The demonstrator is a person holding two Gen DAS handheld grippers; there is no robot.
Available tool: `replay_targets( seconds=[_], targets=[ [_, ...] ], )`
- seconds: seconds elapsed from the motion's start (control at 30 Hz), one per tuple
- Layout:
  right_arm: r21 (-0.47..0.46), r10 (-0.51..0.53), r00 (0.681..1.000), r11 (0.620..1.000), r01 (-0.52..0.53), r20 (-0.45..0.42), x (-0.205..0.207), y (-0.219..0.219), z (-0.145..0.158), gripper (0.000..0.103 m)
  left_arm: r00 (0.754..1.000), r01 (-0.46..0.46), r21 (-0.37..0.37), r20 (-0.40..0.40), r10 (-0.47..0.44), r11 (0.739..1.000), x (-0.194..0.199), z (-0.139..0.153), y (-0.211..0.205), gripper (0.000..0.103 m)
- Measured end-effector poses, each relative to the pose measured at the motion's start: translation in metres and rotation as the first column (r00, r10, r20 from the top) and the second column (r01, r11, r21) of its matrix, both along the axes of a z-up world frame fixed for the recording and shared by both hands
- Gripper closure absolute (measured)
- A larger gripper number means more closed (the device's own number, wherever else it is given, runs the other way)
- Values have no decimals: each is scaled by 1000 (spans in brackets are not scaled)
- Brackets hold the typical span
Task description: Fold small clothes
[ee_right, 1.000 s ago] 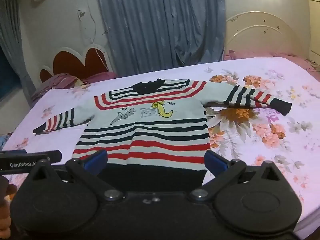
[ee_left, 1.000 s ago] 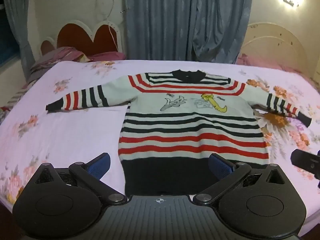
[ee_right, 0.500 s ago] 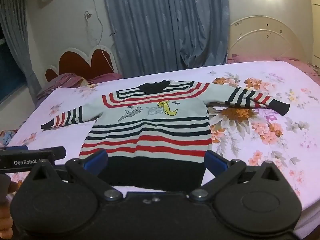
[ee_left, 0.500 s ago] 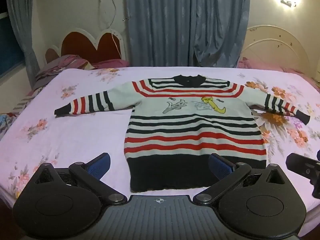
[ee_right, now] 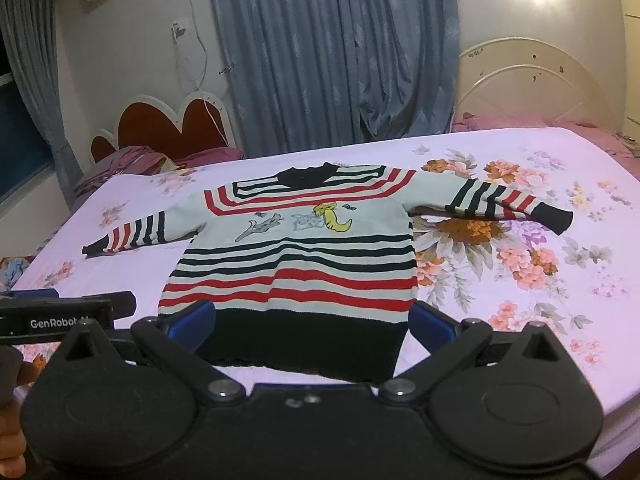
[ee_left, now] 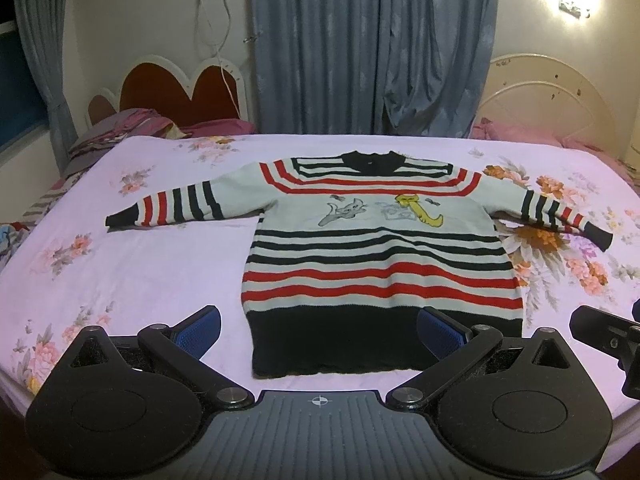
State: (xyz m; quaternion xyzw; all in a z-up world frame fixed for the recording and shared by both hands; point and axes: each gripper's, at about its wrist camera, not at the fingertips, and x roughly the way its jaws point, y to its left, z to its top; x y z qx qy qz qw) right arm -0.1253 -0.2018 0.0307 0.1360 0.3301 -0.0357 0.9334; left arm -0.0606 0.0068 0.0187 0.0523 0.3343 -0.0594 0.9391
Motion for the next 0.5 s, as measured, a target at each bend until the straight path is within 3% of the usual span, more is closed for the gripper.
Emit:
replay_targets(
  seconds=[0.5],
  targets=[
    [-8, -15, 1000, 1000, 15, 0, -2, -3, -1, 1, 1000, -3, -3, -2, 3, 1000, 0, 0, -8, 0]
  ],
)
